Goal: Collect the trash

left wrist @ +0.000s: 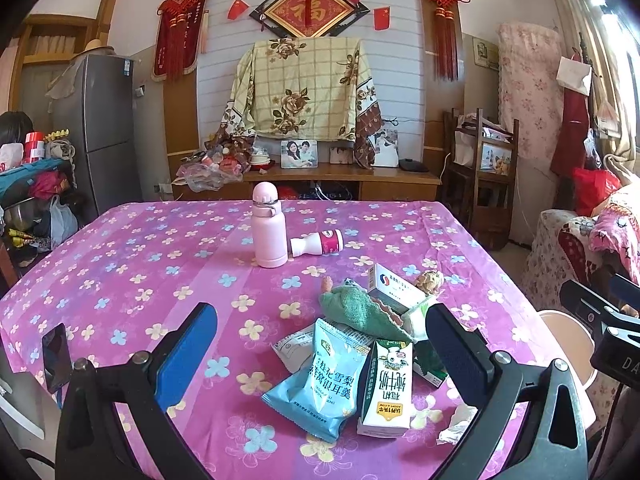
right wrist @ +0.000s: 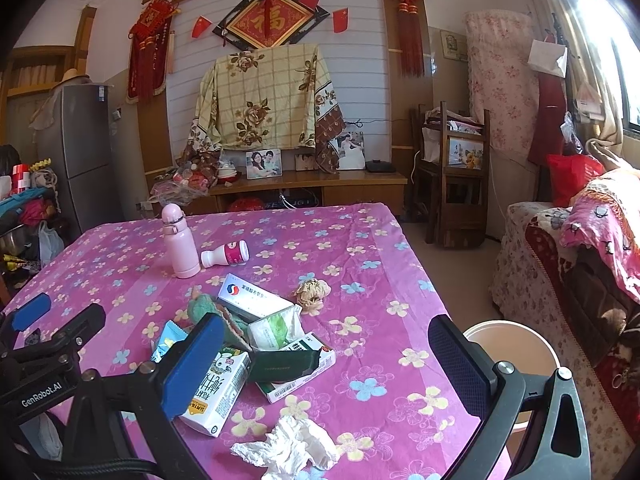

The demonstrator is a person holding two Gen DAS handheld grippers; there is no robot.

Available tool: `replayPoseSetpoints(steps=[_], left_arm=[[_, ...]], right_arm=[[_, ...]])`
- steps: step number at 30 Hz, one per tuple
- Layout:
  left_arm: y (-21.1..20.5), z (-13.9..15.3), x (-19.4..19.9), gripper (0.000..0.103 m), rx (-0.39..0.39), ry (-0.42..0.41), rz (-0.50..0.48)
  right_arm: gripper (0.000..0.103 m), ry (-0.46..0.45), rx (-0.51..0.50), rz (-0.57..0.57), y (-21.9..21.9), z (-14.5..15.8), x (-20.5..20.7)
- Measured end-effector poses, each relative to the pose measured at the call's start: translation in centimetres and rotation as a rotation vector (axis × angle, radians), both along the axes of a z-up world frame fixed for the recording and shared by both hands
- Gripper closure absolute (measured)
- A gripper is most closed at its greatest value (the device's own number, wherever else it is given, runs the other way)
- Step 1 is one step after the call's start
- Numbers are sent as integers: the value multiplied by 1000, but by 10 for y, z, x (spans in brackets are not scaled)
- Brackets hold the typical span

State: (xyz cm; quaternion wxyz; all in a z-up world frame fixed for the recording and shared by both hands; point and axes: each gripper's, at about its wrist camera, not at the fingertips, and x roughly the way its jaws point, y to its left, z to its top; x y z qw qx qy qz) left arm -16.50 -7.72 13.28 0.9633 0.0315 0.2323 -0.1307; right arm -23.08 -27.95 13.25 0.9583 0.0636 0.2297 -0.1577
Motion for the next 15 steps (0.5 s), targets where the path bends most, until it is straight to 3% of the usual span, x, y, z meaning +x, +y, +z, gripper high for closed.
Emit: replayPoseSetpoints(steps=[15], left_arm=[[0, -6, 2, 0, -15, 28, -5]], right_arm=[[0, 7, -9, 2, -3, 3, 0]])
